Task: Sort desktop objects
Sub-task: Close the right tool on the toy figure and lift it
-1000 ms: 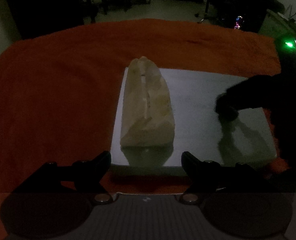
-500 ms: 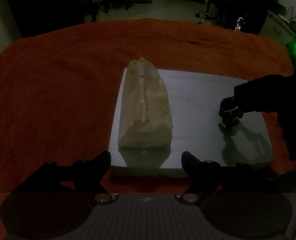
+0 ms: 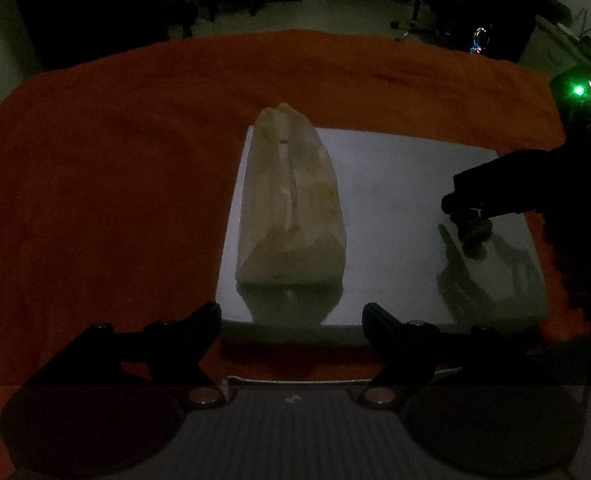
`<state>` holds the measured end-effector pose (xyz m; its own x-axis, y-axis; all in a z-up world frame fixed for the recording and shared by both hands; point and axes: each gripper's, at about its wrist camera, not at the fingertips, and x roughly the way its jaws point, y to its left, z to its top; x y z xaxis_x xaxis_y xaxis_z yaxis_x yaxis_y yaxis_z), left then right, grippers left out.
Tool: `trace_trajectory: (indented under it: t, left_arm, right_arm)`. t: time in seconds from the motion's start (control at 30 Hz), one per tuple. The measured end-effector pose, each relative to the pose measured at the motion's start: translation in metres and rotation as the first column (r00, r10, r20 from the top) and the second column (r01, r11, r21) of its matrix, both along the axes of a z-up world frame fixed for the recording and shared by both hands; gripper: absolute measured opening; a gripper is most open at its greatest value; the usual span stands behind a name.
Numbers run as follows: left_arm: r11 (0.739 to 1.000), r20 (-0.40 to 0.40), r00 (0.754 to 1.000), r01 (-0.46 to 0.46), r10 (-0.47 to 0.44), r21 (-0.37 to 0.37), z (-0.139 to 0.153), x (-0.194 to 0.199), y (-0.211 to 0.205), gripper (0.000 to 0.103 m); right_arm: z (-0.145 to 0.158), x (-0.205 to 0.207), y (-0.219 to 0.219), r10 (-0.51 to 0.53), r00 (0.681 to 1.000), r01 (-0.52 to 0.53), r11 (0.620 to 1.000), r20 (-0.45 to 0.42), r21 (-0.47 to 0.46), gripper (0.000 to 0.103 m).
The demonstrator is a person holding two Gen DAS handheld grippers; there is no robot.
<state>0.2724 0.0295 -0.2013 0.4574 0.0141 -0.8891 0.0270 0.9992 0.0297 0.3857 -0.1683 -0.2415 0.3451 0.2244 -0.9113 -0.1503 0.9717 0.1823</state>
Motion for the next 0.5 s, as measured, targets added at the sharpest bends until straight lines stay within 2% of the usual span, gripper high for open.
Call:
trace_trajectory:
  t: [0.1,0.17,0.2,0.27,0.4,0.47,0.5]
  left_arm:
    - [1.0,-0.002,1.0,0.01,-0.01,0.002,-0.001,-0.002,-0.002,0.075]
    - [1.0,-0.005,1.0,0.012,-0.012,0.001,-0.001,-0.003,-0.004,0.075]
    - [1.0,-0.008,1.0,0.014,-0.014,0.001,-0.002,-0.003,-0.004,0.075]
    - [1.0,-0.007,1.0,0.014,-0.014,0.002,-0.002,-0.004,-0.006,0.075]
    - [1.0,-0.009,1.0,0.019,-0.019,0.003,-0.002,-0.004,-0.008,0.075]
    - [1.0,-0.012,1.0,0.02,-0.02,0.003,-0.003,-0.004,-0.008,0.076]
    - [1.0,-0.012,1.0,0.02,-0.02,0.003,-0.003,-0.004,-0.008,0.076]
  right_arm:
    - [-0.004,-0.003,0.005,0.022,1.0,-0.022,0.999,0.007,-0.037,0.057]
    - [-0.007,-0.007,0.01,0.043,0.999,-0.041,0.996,0.017,-0.079,0.049]
    - [-0.007,-0.009,0.013,0.054,0.998,-0.051,0.993,0.029,-0.11,0.042]
    - [-0.006,-0.012,0.014,0.061,0.997,-0.057,0.991,0.035,-0.119,0.041]
    - [-0.003,-0.011,0.005,0.019,1.0,-0.019,0.999,0.002,-0.036,0.04]
    - [0.003,-0.012,0.002,0.008,1.0,-0.008,1.0,0.006,-0.012,0.032]
    - [0.007,-0.013,0.0,0.004,1.0,-0.004,1.0,0.007,-0.001,0.032]
